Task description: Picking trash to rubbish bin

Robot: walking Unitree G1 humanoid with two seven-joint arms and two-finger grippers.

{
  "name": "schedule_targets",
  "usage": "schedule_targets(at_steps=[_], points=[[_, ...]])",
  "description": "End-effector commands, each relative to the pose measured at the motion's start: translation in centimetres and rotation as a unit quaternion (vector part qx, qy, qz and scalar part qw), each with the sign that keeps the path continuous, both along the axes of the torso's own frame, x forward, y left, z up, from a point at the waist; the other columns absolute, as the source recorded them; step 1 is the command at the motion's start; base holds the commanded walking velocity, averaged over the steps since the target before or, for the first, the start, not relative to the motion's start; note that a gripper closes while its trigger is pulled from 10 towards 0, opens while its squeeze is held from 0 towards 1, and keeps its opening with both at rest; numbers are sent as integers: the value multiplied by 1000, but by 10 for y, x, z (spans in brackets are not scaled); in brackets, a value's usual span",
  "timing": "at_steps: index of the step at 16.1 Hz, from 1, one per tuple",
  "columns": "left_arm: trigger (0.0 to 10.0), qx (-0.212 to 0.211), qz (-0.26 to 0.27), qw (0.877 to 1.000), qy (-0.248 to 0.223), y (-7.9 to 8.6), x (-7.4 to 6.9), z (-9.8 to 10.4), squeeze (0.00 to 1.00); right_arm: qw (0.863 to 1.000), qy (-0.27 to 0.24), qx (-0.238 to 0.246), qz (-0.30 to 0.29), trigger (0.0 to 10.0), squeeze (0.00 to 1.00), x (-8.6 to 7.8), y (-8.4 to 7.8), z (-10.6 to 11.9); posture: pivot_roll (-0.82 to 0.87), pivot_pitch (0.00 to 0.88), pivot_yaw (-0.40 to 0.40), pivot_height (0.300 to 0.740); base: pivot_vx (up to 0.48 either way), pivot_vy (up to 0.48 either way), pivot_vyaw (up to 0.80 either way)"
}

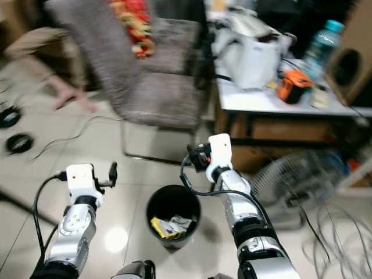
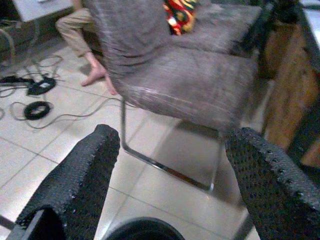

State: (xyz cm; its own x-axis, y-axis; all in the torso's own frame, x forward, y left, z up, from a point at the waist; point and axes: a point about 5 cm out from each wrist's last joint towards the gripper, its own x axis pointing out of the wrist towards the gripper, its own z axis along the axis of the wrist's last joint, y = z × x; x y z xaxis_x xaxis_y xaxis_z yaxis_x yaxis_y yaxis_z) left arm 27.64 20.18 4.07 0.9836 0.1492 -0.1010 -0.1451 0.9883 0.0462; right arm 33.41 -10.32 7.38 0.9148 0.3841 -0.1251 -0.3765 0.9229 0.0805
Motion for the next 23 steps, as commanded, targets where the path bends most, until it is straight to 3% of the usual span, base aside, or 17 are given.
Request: schedule_targets(at_steps=[1,4,9,14,19,23], points=[[10000,6,2,1000,-9,-1,0,3,0,1000,7,4,-8,10000,0,-2,-4,-2,-53,40,-8,740,0,0,800],[10000,5,13,1000,-6,2,-2,4,0,1000,9,6,-15,10000,0,0,-4,0,-43,43,-8,740,0,0,800],[10000,27,-33,999,1,-10,3,10,0,999,16,18,-39,10000,0,-3,-8,-3,-42,61,21,740,0,0,800],[10000,31,-35,999,15,-4,3,11,0,999,24,31,-35,10000,0,2,7,-1,9,51,36,740,0,0,84],[10000,15,7,1000,0,-1,2,18,0,1000,19,19,-2,10000,0,10,17,7,38,32,-29,740,0,0,800],[10000,20,-13,999,-28,-5,11,41,0,999,11,31,-5,10000,0,9,23,9,11,36,-4,740,0,0,800]])
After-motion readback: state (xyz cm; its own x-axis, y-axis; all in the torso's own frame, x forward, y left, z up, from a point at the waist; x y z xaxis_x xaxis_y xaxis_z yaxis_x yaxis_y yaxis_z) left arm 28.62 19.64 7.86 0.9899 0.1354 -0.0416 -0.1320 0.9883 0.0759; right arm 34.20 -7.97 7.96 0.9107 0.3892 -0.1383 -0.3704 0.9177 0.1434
